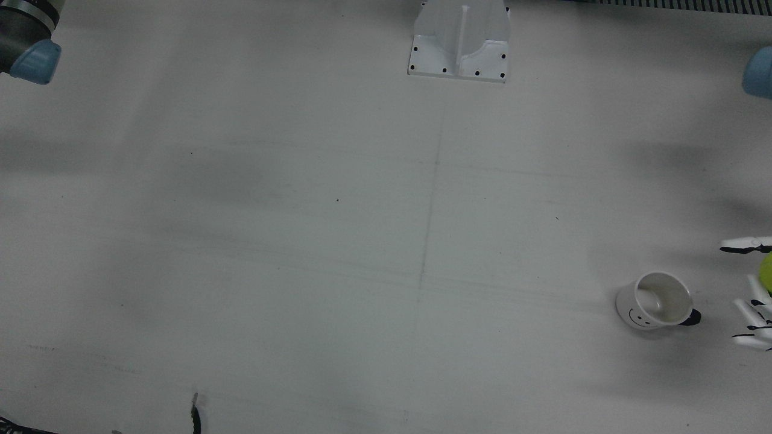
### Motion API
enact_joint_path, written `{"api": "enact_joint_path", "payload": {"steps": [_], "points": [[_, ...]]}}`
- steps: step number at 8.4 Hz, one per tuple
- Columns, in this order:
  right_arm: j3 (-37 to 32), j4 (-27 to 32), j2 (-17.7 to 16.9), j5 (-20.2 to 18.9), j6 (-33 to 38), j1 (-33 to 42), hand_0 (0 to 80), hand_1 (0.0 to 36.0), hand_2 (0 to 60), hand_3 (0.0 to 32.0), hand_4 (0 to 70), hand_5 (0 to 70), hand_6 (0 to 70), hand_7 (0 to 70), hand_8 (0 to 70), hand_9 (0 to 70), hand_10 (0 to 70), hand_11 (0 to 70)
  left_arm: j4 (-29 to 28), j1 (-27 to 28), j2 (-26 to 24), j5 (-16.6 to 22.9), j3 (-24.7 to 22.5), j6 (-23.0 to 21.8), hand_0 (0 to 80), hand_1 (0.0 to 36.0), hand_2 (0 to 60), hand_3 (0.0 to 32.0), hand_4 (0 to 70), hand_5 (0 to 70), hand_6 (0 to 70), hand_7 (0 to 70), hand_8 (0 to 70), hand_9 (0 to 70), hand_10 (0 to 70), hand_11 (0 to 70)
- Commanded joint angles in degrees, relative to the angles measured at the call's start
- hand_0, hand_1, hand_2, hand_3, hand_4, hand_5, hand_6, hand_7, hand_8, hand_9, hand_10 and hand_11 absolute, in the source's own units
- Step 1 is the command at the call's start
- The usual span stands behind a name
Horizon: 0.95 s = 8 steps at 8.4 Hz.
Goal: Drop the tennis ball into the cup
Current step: 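Carry the yellow-green tennis ball with the left hand over the white cup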
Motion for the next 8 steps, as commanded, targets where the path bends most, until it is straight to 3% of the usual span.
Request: {"api": "enact_joint_path", "payload": {"steps": [1,4,5,8], "points": [[0.0,0.1,0.0,0.0,0.0,0.0,0.0,0.0,0.0,0.0,0.0,0.0,0.0,0.0,0.0,0.0,0.0,0.0,-0.2,1.6,-0.7,-0.3,0.1,3.1,80.0,31.9,11.8,0.0,21.9,24.9,70.0,67.6,38.5,45.7,16.2,26.8],[0.0,0.0,0.0,0.0,0.0,0.0,0.0,0.0,0.0,0.0,0.0,0.0,0.0,0.0,0.0,0.0,0.0,0.0,-1.9,3.8,-2.0,-1.8,3.8,3.7,80.0,32.0,10.4,0.0,22.1,23.7,70.0,68.5,37.4,45.9,16.2,26.7],[0.0,0.1,0.0,0.0,0.0,0.0,0.0,0.0,0.0,0.0,0.0,0.0,0.0,0.0,0.0,0.0,0.0,0.0,-2.1,3.9,-2.9,-1.9,5.2,3.6,80.0,30.9,12.7,0.0,22.3,26.2,70.0,65.8,38.8,45.5,16.1,26.5],[0.0,0.0,0.0,0.0,0.0,0.0,0.0,0.0,0.0,0.0,0.0,0.0,0.0,0.0,0.0,0.0,0.0,0.0,-2.8,7.1,-3.2,-2.2,6.6,4.7,80.0,30.7,12.5,0.0,21.4,26.2,70.0,65.0,38.3,45.1,16.3,26.8]]}}
